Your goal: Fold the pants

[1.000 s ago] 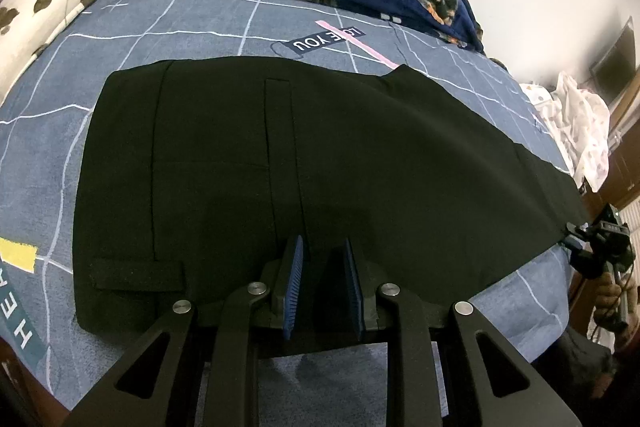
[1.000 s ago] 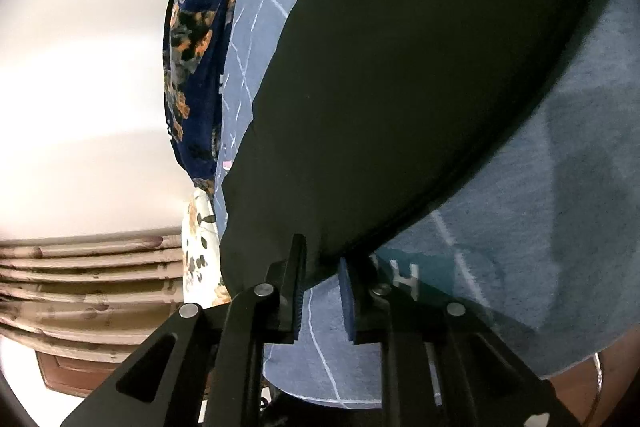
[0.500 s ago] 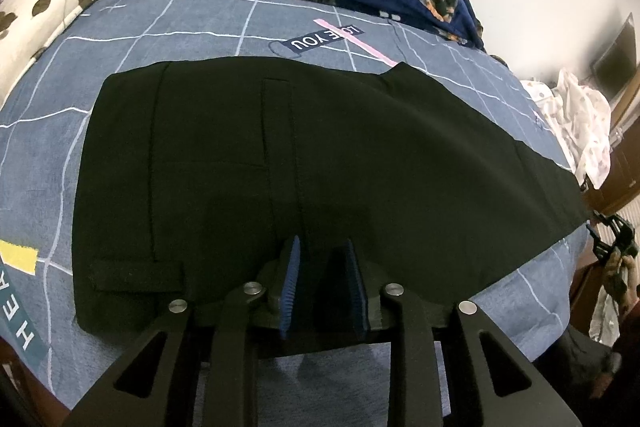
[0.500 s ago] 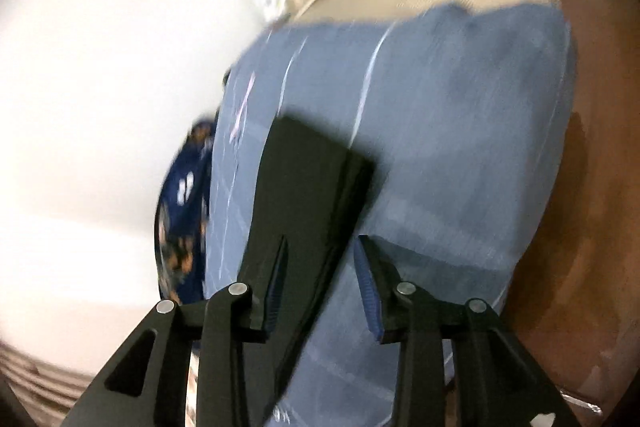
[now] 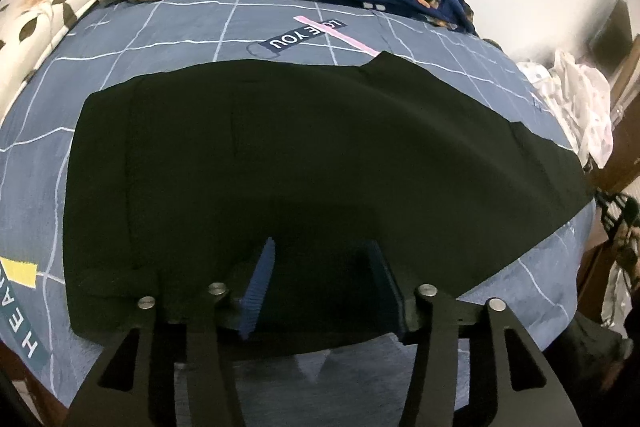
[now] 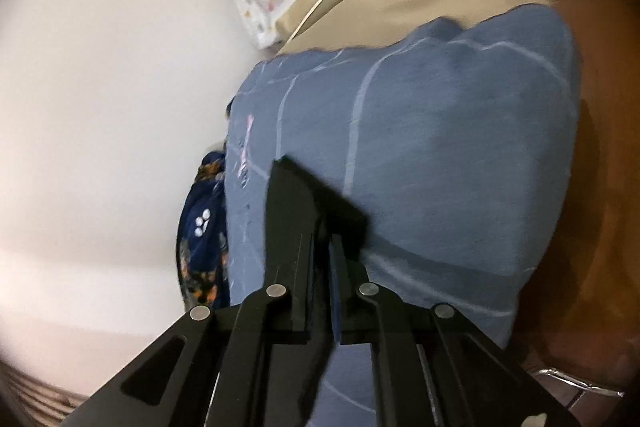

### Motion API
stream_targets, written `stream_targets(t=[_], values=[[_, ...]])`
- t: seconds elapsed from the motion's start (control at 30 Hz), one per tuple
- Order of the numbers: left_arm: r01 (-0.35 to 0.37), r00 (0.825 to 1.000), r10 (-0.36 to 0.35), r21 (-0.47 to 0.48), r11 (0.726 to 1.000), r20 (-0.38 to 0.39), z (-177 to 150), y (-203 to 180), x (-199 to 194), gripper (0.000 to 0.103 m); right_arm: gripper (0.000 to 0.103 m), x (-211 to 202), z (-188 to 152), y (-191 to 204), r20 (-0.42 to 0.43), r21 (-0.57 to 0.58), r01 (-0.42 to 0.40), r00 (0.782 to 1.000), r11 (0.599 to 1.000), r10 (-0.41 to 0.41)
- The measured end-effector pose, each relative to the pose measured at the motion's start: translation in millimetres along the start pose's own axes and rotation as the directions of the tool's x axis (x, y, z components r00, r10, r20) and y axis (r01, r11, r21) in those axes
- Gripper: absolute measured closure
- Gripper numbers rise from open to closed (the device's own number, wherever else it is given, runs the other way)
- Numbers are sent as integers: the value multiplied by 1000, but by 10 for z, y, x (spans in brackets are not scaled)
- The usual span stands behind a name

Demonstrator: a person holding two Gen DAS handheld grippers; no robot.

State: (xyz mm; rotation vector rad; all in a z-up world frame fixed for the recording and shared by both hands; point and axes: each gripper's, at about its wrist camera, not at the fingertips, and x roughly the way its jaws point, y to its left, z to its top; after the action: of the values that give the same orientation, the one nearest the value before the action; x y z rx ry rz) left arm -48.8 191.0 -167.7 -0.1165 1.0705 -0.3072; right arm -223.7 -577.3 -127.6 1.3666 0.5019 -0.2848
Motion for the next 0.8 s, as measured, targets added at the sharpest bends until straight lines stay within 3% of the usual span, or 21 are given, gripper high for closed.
stream_targets(t=[0.07,0.1,0.2,0.47,0.8], values=[[1,1000,-1,0,1000,1,2,-5,4,48,95,99,23,61,-75,14,-104,992,995,104],[1,1000,-1,0,1000,2,3,-9,6,47,95,120,44,101,-80,1,-106,991,994,106],[-2,1000,2,3,1000,-1,8,-20,7,45,92,116,109,191,-69,-49,-64,996,997,61],[0,1000,0,-1,1000,-5,18,-31,12,44,82,-253,346,-228,97,62,-13,995,998,7],[-8,1000,8,6,1000,-7,16,-45,26,40,97,-33,243,-54,-2,-117,159,987,980,-160]])
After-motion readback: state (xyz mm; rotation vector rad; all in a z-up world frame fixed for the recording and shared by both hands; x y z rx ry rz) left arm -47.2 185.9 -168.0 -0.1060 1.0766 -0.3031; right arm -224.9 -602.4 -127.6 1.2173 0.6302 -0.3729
